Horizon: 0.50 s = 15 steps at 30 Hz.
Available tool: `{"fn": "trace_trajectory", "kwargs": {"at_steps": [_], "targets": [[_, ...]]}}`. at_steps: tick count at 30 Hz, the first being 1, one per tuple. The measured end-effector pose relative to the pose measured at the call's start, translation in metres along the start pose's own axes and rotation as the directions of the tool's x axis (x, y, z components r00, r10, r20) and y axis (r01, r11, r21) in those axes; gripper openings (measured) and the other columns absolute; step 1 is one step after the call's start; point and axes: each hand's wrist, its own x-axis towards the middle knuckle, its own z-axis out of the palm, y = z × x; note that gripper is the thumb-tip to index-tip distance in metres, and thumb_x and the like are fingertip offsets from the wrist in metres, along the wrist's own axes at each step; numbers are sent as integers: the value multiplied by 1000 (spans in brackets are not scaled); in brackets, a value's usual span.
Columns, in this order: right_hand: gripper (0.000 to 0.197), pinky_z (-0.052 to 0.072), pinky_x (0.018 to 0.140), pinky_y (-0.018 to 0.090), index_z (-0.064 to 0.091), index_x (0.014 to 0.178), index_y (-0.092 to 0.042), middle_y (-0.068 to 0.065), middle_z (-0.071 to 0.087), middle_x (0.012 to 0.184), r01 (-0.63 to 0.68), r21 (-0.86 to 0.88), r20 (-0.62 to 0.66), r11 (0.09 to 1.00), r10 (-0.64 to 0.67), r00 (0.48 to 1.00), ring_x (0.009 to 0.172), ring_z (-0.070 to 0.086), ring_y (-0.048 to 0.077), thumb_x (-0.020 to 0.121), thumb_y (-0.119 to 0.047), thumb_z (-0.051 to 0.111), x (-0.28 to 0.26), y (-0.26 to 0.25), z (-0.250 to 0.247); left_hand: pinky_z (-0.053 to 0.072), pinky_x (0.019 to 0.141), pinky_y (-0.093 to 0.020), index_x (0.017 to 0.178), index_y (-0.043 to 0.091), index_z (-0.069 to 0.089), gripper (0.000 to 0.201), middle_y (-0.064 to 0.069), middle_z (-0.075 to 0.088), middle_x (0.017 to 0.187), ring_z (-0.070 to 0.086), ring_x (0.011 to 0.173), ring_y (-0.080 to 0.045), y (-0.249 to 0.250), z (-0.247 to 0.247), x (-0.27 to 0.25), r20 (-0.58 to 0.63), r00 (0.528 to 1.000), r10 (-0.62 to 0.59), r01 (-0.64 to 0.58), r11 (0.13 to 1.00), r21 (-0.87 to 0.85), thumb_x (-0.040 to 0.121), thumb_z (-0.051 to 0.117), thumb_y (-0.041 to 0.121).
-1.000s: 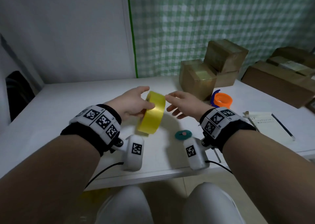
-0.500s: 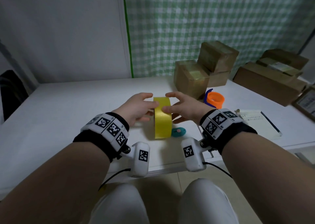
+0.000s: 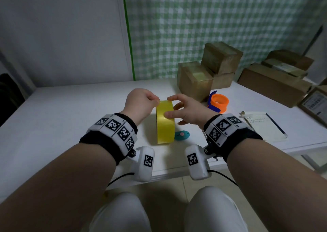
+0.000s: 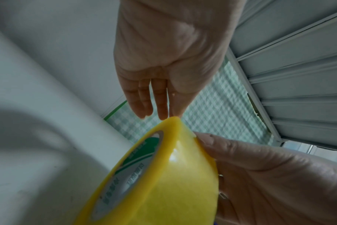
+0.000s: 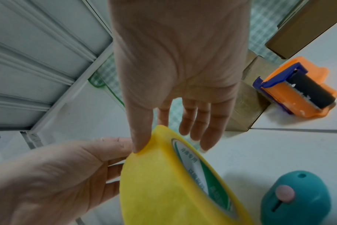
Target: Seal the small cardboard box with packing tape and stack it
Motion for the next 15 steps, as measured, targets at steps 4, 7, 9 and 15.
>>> {"fn": "trace_trajectory", "kwargs": {"at_steps": [4,7,9,15], "targets": [[46,54,85,39,59,122,-21,2,48,114,74,-31,-108,997,-77,991,97,56,20,79,-25,75,5,5,2,50,75,-32,82,8,73,6,1,64,76,58,75,-16,-1,1,5,4,1000,23,-23,999,25,80,69,12],[28,54,84,39,67,113,-15,7,58,118,136,-7,-200,991,-135,970,89,56,16,86,-22,67,11,8,5,49,73,-32,74,14,70,6,6,61,68,57,73,-17,-1,1,8,21,999,31,-32,999,36,80,70,12],[18,53,93,44,72,102,-14,3,67,111,154,-9,-282,988,-150,948,92,59,15,87,-21,65,17,10,7,49,73,-32,73,15,69,7,6,60,68,56,69,-14,-2,2,10,37,998,44,-46,998,41,80,70,13],[9,56,85,44,72,84,-11,-5,64,77,158,-74,-371,985,-174,912,79,63,18,85,-17,66,24,6,11,43,76,-26,83,11,72,8,5,63,76,57,77,-11,-10,3,7,17,992,126,-127,987,94,82,69,17]]}}
